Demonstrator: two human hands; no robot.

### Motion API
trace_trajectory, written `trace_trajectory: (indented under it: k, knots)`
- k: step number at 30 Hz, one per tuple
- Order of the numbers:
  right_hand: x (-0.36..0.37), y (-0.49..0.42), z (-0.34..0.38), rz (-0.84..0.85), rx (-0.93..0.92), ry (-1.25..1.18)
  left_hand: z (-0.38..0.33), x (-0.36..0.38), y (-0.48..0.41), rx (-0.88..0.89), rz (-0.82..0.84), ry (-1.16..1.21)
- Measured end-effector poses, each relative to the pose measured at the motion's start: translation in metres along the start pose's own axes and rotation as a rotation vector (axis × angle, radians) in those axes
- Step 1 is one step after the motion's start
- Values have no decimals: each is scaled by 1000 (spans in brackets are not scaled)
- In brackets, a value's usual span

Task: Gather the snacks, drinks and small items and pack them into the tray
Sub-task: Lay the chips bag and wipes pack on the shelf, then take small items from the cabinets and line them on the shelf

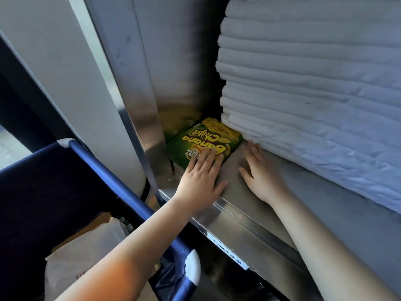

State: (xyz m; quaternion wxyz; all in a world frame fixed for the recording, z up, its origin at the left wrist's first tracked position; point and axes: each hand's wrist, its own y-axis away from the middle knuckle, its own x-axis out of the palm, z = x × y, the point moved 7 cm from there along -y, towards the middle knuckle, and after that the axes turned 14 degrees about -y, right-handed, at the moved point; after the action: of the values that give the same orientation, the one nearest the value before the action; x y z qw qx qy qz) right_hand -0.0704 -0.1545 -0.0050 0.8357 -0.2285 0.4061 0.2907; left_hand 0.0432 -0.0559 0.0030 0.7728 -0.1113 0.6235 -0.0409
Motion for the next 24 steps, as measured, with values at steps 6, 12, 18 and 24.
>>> trace_trajectory:
  k: [6,12,18,24]
  knots:
    - [-30,92,-44,-1,237,158,-97,6,-27,277,106,144]
    - [-66,177,-69,-157,458,183,-151,11,-48,374,182,122]
    - [-92,228,-91,-373,740,196,-210,2,-53,590,173,239]
    - [-100,239,-99,-522,867,174,-270,-19,-53,844,120,334]
